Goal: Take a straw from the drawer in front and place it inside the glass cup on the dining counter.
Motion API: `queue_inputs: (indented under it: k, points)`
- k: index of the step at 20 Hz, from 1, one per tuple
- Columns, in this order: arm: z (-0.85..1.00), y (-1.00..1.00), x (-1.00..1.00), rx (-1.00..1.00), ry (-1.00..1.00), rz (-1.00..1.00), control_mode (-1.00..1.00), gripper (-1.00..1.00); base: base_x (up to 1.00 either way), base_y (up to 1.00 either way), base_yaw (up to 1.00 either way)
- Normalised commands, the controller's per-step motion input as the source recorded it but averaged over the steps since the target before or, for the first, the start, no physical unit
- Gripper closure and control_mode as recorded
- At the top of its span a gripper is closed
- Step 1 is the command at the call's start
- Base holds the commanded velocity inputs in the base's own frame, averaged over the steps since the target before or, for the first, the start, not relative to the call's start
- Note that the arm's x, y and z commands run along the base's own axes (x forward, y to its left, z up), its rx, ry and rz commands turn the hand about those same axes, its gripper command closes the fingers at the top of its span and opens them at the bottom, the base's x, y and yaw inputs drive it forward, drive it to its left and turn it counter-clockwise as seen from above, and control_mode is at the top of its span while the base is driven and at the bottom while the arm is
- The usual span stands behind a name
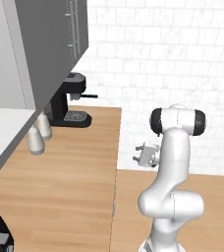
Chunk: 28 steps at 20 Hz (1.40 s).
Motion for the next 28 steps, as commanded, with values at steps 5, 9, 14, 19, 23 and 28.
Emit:
queue_inputs:
  k: [5,9,14,19,23,28]
  points:
    - [-0.10,0.44,0.34,-0.12,0.00,-0.17,-1.00,-1.00,0.00,0.00,0.00]
    - [-0.24,0.30,0.51,-0.12,0.00,-0.17,-1.00,-1.00,0.00,0.00,0.00]
    - [-0.34,0.11,0.49,-0.11,0.01,-0.12,-1.00,-1.00,0.00,0.00,0.00]
    - [-0.36,0.01,0.23,-0.06,0.03,-0.06,-1.00,-1.00,0.00,0.00,0.00]
    - [-0.41,0.00,0.08,-0.01,0.06,-0.02,-1.00,-1.00,0.00,0.00,0.00]
    - [-0.37,0.00,0.17,0.00,0.05,0.00,-1.00,-1.00,0.00,0.00,0.00]
